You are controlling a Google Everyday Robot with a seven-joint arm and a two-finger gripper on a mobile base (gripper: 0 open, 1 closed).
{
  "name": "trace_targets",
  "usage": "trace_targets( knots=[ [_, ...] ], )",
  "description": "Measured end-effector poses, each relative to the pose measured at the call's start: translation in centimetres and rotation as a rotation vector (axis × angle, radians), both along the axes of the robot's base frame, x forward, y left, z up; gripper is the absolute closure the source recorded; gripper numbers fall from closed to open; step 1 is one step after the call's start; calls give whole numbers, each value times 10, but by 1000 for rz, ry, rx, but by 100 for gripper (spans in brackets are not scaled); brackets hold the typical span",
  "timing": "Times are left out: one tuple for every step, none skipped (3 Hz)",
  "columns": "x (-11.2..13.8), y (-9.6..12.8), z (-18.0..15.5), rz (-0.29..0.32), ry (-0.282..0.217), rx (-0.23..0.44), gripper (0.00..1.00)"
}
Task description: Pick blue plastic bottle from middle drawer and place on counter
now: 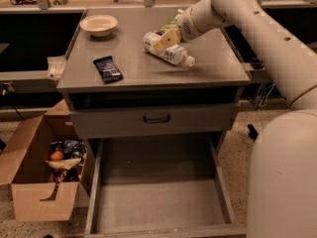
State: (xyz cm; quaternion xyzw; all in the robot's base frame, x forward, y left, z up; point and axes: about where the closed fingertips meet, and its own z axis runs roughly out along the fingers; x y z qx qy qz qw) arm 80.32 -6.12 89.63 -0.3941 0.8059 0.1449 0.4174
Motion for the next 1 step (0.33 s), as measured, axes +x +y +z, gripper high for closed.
trace_targets(
  knots=[
    [-7,10,76,46,-163,88,0]
  ],
)
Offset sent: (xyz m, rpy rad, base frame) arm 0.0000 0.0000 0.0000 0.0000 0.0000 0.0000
